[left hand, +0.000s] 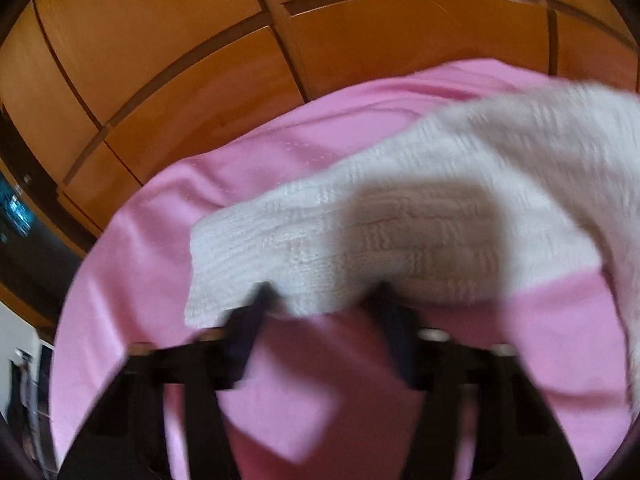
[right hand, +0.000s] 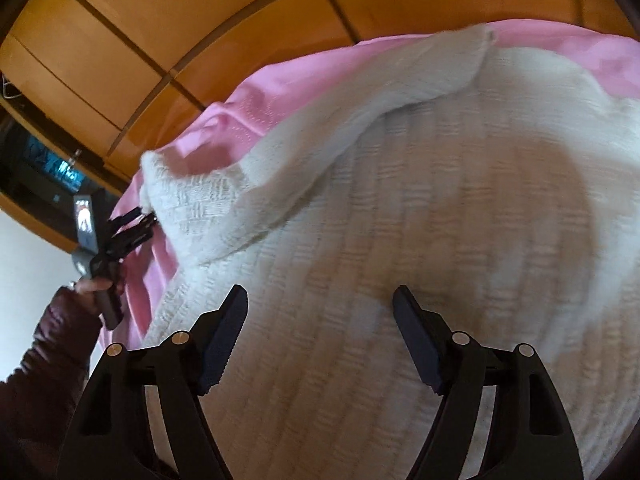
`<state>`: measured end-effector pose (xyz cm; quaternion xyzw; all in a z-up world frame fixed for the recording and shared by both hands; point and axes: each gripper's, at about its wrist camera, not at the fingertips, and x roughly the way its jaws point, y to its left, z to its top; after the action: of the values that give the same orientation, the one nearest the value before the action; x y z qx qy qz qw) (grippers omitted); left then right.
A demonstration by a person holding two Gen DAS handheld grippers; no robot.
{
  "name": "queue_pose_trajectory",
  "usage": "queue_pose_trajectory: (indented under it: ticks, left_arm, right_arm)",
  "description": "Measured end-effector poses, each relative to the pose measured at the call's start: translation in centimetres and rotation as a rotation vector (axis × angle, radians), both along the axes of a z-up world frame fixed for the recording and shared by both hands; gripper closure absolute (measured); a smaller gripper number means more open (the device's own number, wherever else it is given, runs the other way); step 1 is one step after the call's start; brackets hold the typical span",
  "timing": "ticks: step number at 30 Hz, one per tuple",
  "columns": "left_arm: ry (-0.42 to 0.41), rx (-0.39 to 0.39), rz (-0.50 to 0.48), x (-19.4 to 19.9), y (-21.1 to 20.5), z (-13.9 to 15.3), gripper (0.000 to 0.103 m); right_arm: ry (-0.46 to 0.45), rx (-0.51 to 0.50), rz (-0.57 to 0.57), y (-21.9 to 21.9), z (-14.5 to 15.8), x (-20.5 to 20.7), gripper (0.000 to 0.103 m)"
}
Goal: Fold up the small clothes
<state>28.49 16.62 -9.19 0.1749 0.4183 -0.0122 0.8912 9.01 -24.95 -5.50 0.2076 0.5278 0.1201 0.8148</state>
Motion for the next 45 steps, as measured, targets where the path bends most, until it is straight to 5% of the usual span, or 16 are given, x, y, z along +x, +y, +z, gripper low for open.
queue_pose_trajectory:
  ticks: [1,11,16,19,24,27,30,34,40,45]
  left_arm:
    - [-0.003,-0.007,0.011,0.0,0.1,0.3,0.094]
    - [-0.178,-0.296,0.138,-7.4,6.3,12.0,0.098]
    - [-0.139,-0.385,0.239,-12.1,10.8,17.6,0.098]
    - [-0.039,-0.451,0.297,-13.0,12.6,18.9,0.098]
    - [0.107,-0.568,0.459,-9.7,14.7,16.5,0.097]
    - [0.150,-0.504,0.602,-6.2,16.8,13.2,0.095]
    - [0.162,-0.480,0.709,-5.2,19.2,10.0,0.064]
    - [0.142,-0.433,0.760,-6.7,21.1,6.5,0.049]
    - [0.111,-0.619,0.728,-12.3,23.1,2.2,0.036]
    - [0.026,-0.764,0.752,-12.1,24.2,1.3,0.035]
  right_arm:
    - [0.002,0.008,0.003,0.3,-0.2,0.2,0.028]
    - [-0.053,-0.082,0.225,5.2,-1.1,3.9,0.044]
    - [-0.111,-0.069,0.203,6.9,-1.0,9.3,0.049]
    - [-0.145,-0.075,0.145,7.8,-0.6,13.4,0.049]
    - [-0.185,-0.075,-0.002,7.9,1.2,18.6,0.049]
    - [-0.227,-0.063,-0.058,6.7,3.3,19.2,0.049]
    - [-0.246,-0.090,-0.020,5.9,4.5,17.3,0.038]
    - [-0.195,-0.077,0.035,4.7,3.2,12.5,0.034]
    - [-0.114,-0.054,0.078,5.4,0.1,5.5,0.032]
    - [-0.112,-0.099,0.150,7.9,-0.1,3.4,0.032]
